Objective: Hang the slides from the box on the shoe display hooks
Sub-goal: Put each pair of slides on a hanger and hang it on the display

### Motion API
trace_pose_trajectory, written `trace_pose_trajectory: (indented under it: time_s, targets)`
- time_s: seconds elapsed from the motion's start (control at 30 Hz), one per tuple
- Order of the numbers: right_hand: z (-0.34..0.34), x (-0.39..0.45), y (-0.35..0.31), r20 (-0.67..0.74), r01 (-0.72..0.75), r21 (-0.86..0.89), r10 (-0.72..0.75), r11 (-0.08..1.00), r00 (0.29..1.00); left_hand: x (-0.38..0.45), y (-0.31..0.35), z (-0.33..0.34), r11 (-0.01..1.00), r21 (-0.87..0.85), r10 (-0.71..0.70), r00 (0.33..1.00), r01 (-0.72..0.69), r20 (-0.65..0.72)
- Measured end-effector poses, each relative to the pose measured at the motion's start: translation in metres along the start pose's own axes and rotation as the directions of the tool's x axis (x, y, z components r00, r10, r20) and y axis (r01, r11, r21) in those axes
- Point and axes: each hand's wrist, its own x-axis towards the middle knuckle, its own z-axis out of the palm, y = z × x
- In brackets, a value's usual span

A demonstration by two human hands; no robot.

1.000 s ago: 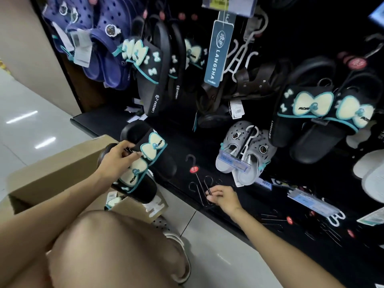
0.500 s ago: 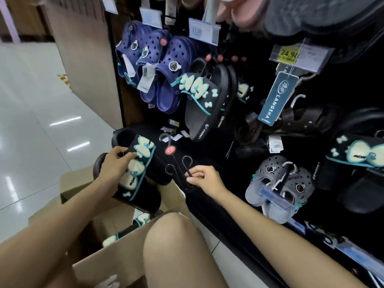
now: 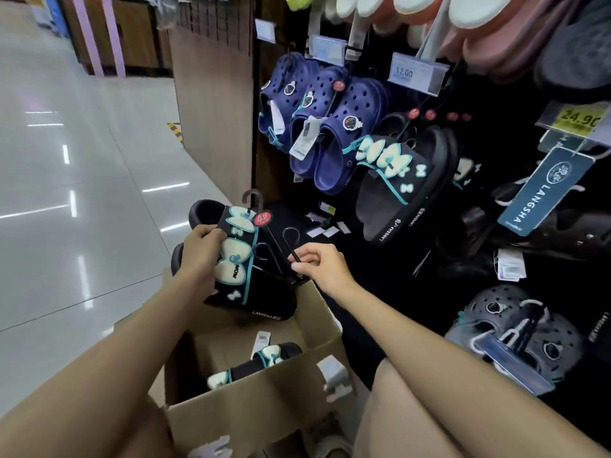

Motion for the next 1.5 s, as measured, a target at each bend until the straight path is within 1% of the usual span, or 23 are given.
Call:
trace_pose_trajectory:
  time_s: [0.13, 0.23, 0.37, 0.57, 0.63, 0.73, 0.83, 0.9, 0.97, 1.03, 1.1, 1.17, 1.3, 1.4, 1.5]
  targets:
    - [-0.015, 0.0, 0.011, 0.033, -0.023, -0.026, 0.024, 0.999, 0.999, 0.002, 0.0, -0.003, 1.0, -0.003, -0.013, 1.0, 0.013, -0.002]
    - [-0.023, -0.003, 0.014, 0.064, -0.053, -0.034, 0.055, 0.998, 0.996, 0.0, -0.001, 0.001, 1.0, -0.004, -0.012, 1.0, 0.012, 0.027]
    - [-0.02, -0.006, 0.014, 0.108, -0.047, -0.018, 0.049, 0.999, 0.993, -0.003, -0.003, 0.008, 0.999, -0.012, -0.037, 0.996, 0.038, 0.078]
    - [-0.012, -0.007, 0.008, 0.057, -0.036, 0.04, 0.034, 0.999, 0.998, -0.01, -0.007, 0.023, 0.997, -0.028, -0.064, 0.987, 0.069, 0.145]
    - [-0.014, -0.007, 0.009, 0.033, -0.032, 0.071, 0.029, 0.997, 0.999, -0.009, -0.008, 0.024, 0.998, -0.008, -0.066, 0.983, 0.068, 0.172]
    - [-0.016, -0.008, 0.01, 0.031, -0.029, 0.091, 0.026, 0.995, 0.999, -0.01, -0.011, 0.024, 0.997, 0.081, -0.035, 0.97, 0.016, 0.242]
    - [-0.016, -0.01, 0.01, 0.076, -0.04, 0.107, 0.032, 0.993, 0.997, -0.012, -0.013, 0.023, 0.995, 0.092, 0.016, 0.961, -0.043, 0.275]
    - [-0.016, -0.012, 0.008, 0.101, -0.042, 0.131, 0.029, 0.991, 0.994, -0.015, -0.014, 0.022, 0.993, 0.085, 0.057, 0.968, -0.08, 0.246]
    - [-0.015, -0.012, 0.004, 0.144, -0.044, 0.162, 0.021, 0.986, 0.989, -0.017, -0.014, 0.022, 0.988, 0.092, 0.107, 0.976, -0.126, 0.187]
    - [-0.014, -0.012, 0.0, 0.199, -0.065, 0.211, 0.022, 0.975, 0.98, -0.017, -0.015, 0.021, 0.978, 0.107, 0.158, 0.972, -0.178, 0.172]
    - [-0.015, -0.012, -0.004, 0.214, -0.074, 0.231, 0.024, 0.97, 0.977, -0.016, -0.016, 0.019, 0.959, 0.159, 0.205, 0.96, -0.236, 0.189]
    - [-0.017, -0.012, -0.005, 0.191, -0.062, 0.221, 0.019, 0.973, 0.981, -0.012, -0.018, 0.016, 0.925, 0.252, 0.232, 0.947, -0.285, 0.223]
    - [-0.02, -0.011, 0.001, 0.146, -0.037, 0.195, 0.009, 0.98, 0.989, -0.003, -0.027, 0.011, 0.827, 0.414, 0.247, 0.907, -0.381, 0.341]
    - [-0.02, -0.011, 0.004, 0.132, -0.006, 0.156, -0.014, 0.988, 0.991, -0.001, -0.032, 0.007, 0.729, 0.533, 0.217, 0.883, -0.43, 0.415]
    - [-0.02, -0.01, 0.006, 0.129, 0.022, 0.105, -0.036, 0.994, 0.991, 0.002, -0.034, 0.003, 0.694, 0.571, 0.158, 0.867, -0.438, 0.473]
